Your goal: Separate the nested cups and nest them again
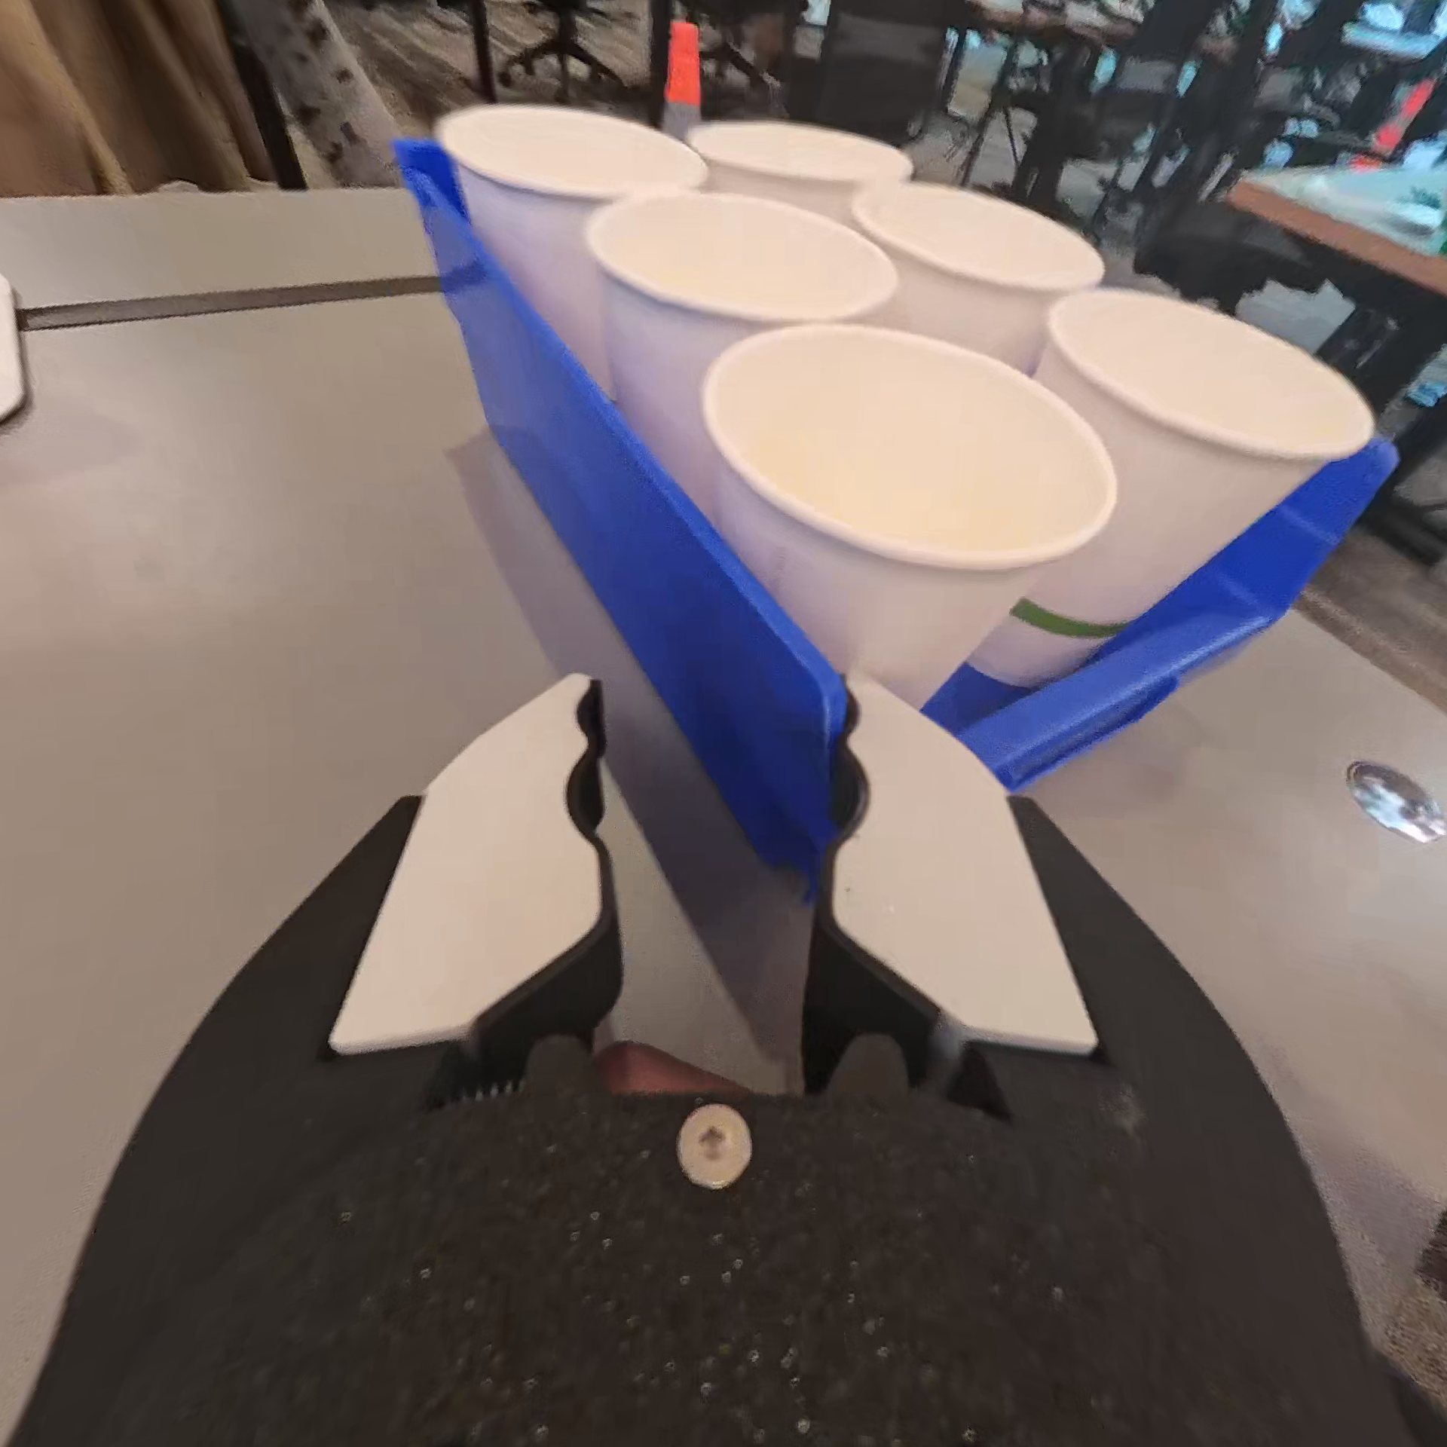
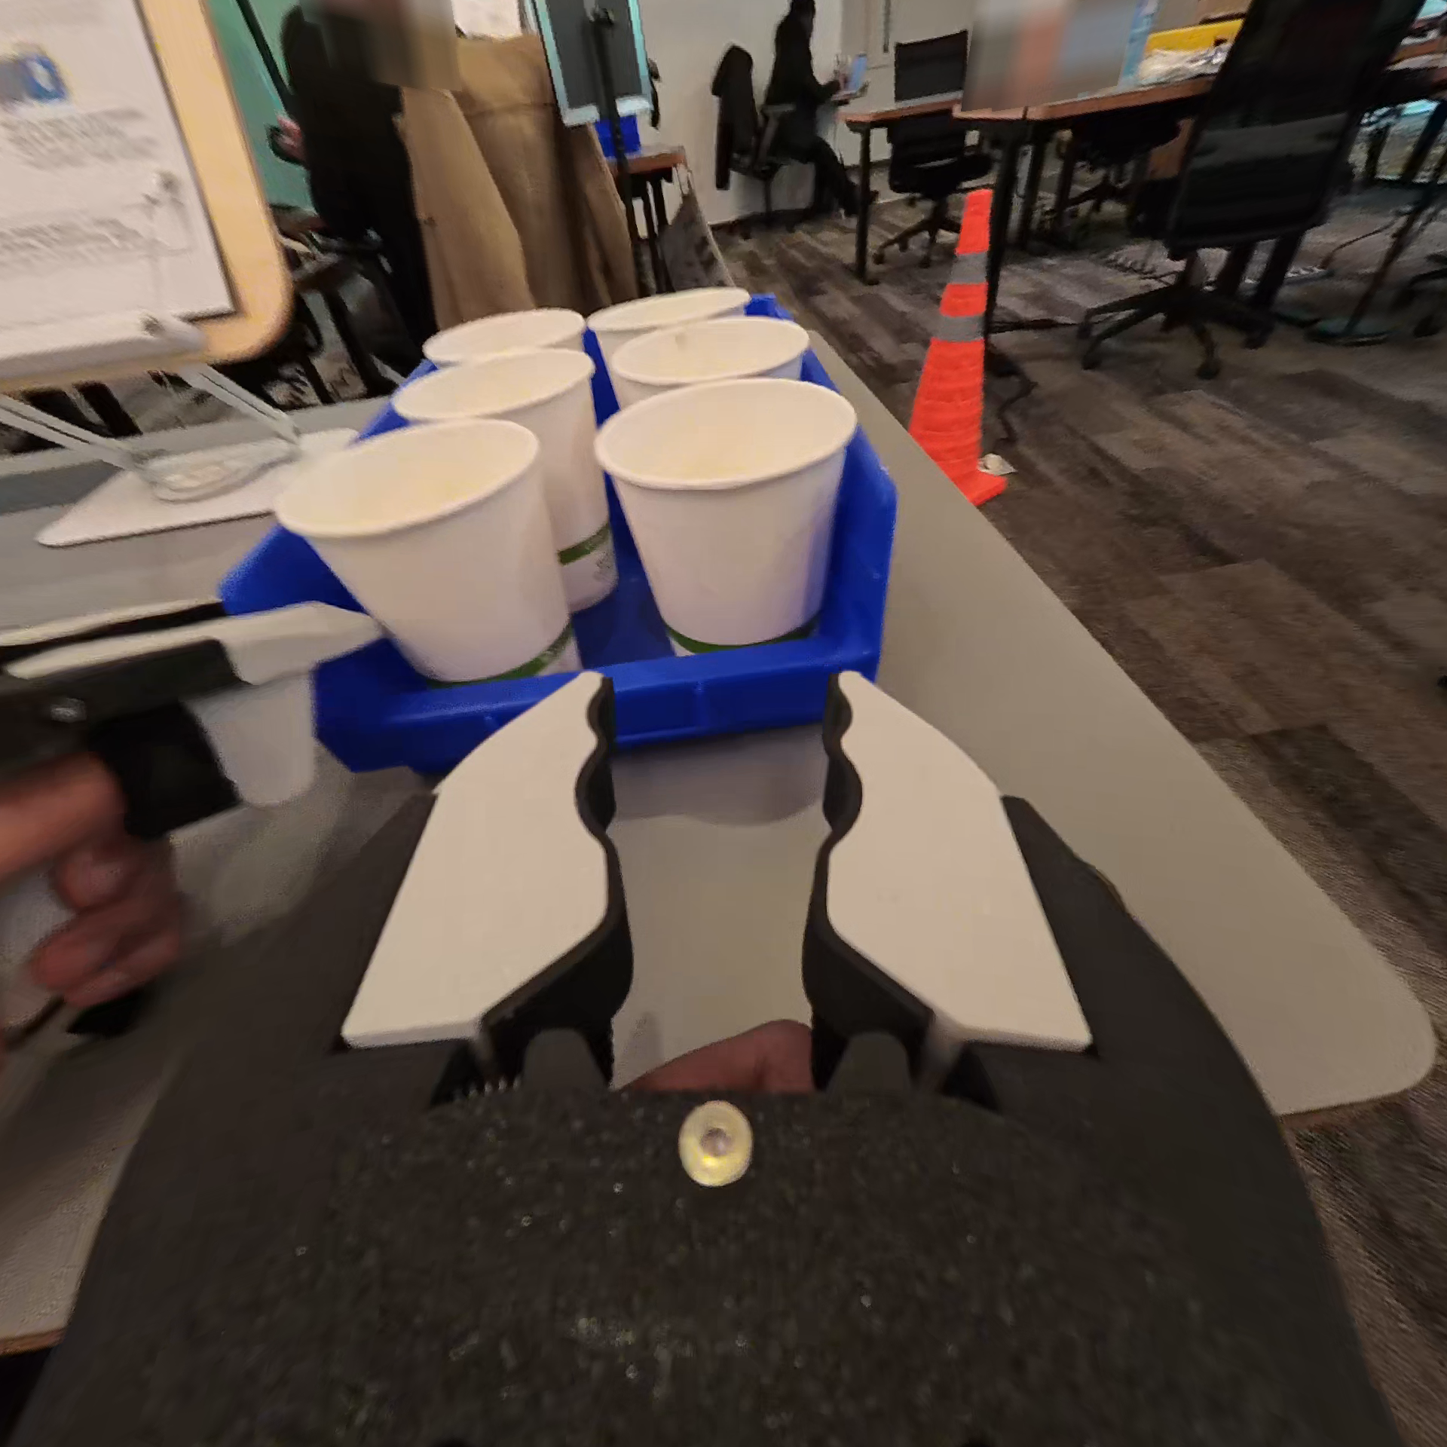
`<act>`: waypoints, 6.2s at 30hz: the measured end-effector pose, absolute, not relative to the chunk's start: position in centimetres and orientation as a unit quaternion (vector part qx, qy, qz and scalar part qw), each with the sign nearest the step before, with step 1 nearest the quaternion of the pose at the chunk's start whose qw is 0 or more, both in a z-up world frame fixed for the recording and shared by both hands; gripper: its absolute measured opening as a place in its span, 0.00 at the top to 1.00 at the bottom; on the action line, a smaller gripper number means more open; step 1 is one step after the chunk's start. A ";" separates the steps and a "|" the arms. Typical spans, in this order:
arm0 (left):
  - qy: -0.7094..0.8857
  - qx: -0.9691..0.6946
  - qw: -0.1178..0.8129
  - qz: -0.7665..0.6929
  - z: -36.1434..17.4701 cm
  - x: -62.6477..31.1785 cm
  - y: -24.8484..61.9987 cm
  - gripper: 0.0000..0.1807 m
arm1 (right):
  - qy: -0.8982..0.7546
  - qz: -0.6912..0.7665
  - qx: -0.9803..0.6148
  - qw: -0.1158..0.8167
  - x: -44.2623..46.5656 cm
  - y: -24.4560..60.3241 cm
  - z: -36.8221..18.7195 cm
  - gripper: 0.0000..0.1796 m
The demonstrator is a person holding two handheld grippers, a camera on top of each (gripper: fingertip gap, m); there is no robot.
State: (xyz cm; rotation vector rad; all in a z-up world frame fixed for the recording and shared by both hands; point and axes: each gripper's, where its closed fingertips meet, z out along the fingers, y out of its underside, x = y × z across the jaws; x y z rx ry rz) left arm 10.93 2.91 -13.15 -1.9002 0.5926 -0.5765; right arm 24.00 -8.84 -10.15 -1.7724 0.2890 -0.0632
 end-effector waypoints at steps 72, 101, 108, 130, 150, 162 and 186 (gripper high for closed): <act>-0.088 -0.840 0.536 -0.002 -13.0 -53.5 7.9 0.69 | -0.102 0.162 -0.728 0.659 -0.9 -5.6 -10.1 0.92; -0.091 -0.820 0.565 0.030 -13.3 -52.3 -6.5 0.98 | -0.243 0.243 -0.762 0.549 -33.5 -3.5 -11.6 0.76; -0.092 -0.802 0.586 0.072 -13.1 -51.6 -10.1 0.98 | -0.196 0.251 -0.783 0.534 -34.7 -1.7 -12.4 0.95; 0.136 -0.687 0.710 -0.064 3.7 -18.4 1.6 0.97 | -0.002 0.043 -0.693 0.719 2.0 0.5 5.5 0.98; 0.250 -0.783 0.558 -0.114 -12.7 9.3 5.4 0.95 | 0.127 0.033 -0.811 0.571 28.4 2.7 -12.4 0.98; 0.280 -0.786 0.538 -0.123 -12.2 4.3 1.7 0.72 | 0.131 -0.033 -0.803 0.581 29.8 0.4 -10.4 0.80; 0.062 -0.828 0.557 -0.030 -11.9 -32.5 2.4 0.71 | -0.095 0.098 -0.814 0.564 -7.9 0.9 -13.0 0.82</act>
